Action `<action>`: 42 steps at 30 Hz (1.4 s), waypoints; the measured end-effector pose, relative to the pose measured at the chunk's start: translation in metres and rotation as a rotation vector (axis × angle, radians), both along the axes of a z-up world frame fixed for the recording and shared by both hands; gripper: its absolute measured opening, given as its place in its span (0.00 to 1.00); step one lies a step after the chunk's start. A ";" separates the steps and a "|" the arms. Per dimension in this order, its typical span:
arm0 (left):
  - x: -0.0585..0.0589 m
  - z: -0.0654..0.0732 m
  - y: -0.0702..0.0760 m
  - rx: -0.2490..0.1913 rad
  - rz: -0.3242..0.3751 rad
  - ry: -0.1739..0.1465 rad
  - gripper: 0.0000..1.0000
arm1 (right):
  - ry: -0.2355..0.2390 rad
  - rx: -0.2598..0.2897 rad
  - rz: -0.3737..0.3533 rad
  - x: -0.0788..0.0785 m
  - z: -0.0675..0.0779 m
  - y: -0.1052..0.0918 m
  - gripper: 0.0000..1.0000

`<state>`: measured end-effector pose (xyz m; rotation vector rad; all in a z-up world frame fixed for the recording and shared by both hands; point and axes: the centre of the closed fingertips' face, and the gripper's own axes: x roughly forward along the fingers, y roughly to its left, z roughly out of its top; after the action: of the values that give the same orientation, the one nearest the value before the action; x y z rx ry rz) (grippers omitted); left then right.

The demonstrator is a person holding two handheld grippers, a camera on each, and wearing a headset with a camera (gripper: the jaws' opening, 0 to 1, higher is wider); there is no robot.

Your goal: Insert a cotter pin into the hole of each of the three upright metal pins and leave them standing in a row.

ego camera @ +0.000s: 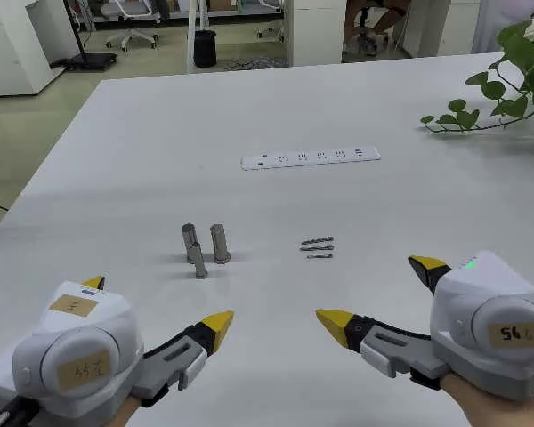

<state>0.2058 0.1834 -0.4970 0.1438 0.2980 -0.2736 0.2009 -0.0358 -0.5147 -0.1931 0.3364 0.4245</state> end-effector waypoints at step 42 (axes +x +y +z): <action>-0.001 -0.002 0.003 0.025 0.006 -0.010 0.84 | -0.041 0.014 0.010 -0.001 0.007 0.005 0.81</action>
<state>0.2045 0.1861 -0.4988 0.1693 0.2922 -0.2635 0.1998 -0.0303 -0.5081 -0.1901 0.2924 0.4323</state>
